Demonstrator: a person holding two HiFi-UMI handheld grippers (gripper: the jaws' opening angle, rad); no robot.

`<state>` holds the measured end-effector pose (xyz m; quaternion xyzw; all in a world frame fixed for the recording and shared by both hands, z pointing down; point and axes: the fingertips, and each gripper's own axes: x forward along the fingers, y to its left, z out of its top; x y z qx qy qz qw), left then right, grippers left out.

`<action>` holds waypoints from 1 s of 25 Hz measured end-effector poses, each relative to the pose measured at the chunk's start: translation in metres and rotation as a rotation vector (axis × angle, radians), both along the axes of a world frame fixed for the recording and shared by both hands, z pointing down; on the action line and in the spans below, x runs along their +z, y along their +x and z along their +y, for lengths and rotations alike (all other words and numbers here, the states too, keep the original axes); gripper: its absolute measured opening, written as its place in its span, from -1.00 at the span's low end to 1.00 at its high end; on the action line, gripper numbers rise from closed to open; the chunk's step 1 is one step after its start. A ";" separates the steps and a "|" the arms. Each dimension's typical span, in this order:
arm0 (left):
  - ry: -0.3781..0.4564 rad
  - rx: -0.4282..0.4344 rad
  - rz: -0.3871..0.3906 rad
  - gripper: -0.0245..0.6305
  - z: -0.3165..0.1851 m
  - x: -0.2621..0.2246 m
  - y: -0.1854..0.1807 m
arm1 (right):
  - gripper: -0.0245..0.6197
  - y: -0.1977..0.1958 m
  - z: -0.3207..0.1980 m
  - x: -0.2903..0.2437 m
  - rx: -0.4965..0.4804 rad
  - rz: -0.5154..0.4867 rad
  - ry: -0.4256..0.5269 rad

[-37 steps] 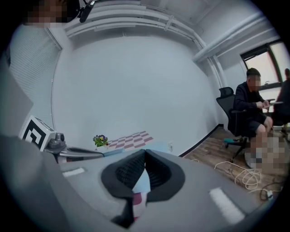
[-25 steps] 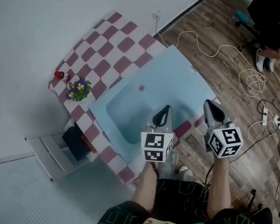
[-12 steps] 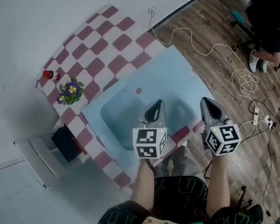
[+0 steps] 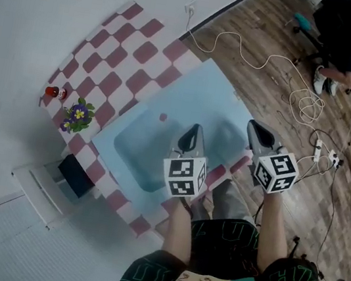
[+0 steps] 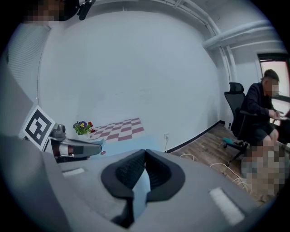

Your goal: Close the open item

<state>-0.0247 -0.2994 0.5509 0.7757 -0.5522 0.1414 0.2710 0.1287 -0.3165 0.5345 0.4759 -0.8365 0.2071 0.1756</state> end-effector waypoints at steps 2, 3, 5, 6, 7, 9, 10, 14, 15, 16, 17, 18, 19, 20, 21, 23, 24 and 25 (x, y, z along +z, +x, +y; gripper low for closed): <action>-0.005 -0.010 0.008 -0.90 -0.006 0.002 0.007 | -0.91 0.003 -0.009 0.003 -0.021 0.004 -0.005; -0.007 -0.015 0.015 -0.90 -0.009 0.004 0.011 | -0.91 0.004 -0.012 0.005 -0.031 0.006 -0.010; -0.015 -0.022 0.018 -0.90 -0.013 0.007 0.018 | -0.91 0.006 -0.018 0.011 -0.054 0.010 -0.022; -0.020 -0.025 0.015 -0.90 -0.015 0.010 0.020 | -0.91 0.007 -0.022 0.014 -0.063 0.013 -0.029; -0.026 -0.027 0.013 -0.90 -0.017 0.012 0.023 | -0.91 0.009 -0.025 0.017 -0.068 0.016 -0.036; -0.036 -0.035 0.012 -0.90 -0.021 0.017 0.027 | -0.91 0.015 -0.033 0.023 -0.062 0.018 -0.048; -0.038 -0.042 0.013 -0.90 -0.024 0.018 0.028 | -0.91 0.018 -0.037 0.026 -0.058 0.016 -0.054; -0.045 -0.077 0.017 -0.90 -0.032 0.025 0.034 | -0.87 0.022 -0.051 0.038 -0.087 0.013 -0.081; -0.049 -0.080 0.015 -0.90 -0.033 0.028 0.036 | -0.87 0.023 -0.053 0.040 -0.093 0.012 -0.086; -0.053 -0.083 0.014 -0.90 -0.035 0.029 0.038 | -0.87 0.023 -0.055 0.043 -0.099 0.011 -0.092; -0.057 -0.087 0.014 -0.90 -0.037 0.031 0.040 | -0.83 0.023 -0.056 0.046 -0.108 0.010 -0.100; -0.059 -0.092 0.012 -0.90 -0.038 0.032 0.041 | -0.76 0.023 -0.058 0.049 -0.121 0.010 -0.109; -0.061 -0.099 0.010 -0.90 -0.039 0.034 0.042 | -0.74 0.022 -0.059 0.053 -0.136 0.009 -0.121; -0.062 -0.108 0.007 -0.90 -0.040 0.035 0.042 | -0.73 0.020 -0.059 0.057 -0.152 0.007 -0.134; -0.062 -0.118 0.006 -0.90 -0.041 0.035 0.041 | -0.66 0.019 -0.059 0.061 -0.170 0.006 -0.150; -0.061 -0.137 0.007 -0.90 -0.043 0.037 0.041 | -0.59 0.016 -0.059 0.069 -0.210 0.012 -0.179; -0.062 -0.144 0.005 -0.90 -0.044 0.037 0.040 | -0.55 0.015 -0.059 0.073 -0.230 0.017 -0.191; -0.063 -0.151 0.003 -0.90 -0.044 0.038 0.040 | -0.52 0.013 -0.060 0.076 -0.250 0.022 -0.201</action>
